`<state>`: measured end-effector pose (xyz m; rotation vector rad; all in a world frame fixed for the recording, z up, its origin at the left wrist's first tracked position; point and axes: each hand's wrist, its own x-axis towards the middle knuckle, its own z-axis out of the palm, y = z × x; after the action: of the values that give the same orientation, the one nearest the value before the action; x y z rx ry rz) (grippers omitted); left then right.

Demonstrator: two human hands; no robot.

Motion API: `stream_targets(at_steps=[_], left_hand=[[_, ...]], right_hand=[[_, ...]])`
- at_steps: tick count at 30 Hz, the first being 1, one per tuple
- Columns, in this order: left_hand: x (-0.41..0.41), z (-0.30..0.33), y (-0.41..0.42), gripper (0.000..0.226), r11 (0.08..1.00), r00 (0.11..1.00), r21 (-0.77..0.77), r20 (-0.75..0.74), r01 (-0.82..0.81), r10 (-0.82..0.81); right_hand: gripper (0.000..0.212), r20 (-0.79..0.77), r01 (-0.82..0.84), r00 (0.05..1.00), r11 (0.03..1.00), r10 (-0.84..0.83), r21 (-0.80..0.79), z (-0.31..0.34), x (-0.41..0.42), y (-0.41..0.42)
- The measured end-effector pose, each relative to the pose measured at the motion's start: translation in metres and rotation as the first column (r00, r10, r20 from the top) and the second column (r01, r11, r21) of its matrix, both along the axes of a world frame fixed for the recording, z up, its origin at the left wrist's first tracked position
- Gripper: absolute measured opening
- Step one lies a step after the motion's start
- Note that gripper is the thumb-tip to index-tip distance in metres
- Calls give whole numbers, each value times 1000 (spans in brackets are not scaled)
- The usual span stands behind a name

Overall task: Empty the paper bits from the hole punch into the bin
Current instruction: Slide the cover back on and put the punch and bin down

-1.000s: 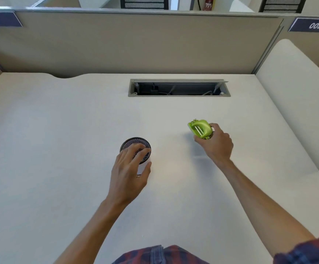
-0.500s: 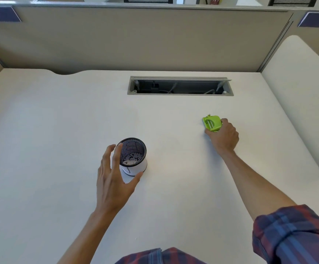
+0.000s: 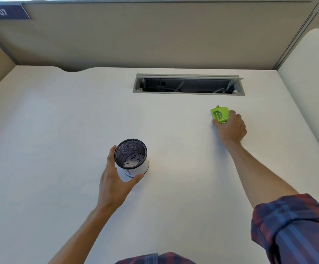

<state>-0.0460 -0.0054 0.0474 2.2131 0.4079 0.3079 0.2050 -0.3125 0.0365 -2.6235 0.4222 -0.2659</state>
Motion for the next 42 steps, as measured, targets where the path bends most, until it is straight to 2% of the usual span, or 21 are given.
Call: stream_targets(at_steps=[3,9,19,27,42], left_hand=[[4,-3,-2,114,998,1000,-68,-7,-14,14],[12,-12,-5,106,983,997,-168,-41,-70,64],[46,-18,6,102,980,997,-184,-43,-71,64],[104,-25,32,98,986,996,-144,2,-87,88],[193,-35,65,101,992,994,-63,-32,-108,106]], right_hand=[[64,-1,-1,1000,1000,1,10,-1,4,-2],[90,32,-6,999,998,4,62,-16,-19,-1],[79,106,-45,994,993,34,106,-28,-49,0],[56,199,-87,977,996,79,33,-32,-49,0],[49,175,-112,975,983,137,-144,-34,-38,0]])
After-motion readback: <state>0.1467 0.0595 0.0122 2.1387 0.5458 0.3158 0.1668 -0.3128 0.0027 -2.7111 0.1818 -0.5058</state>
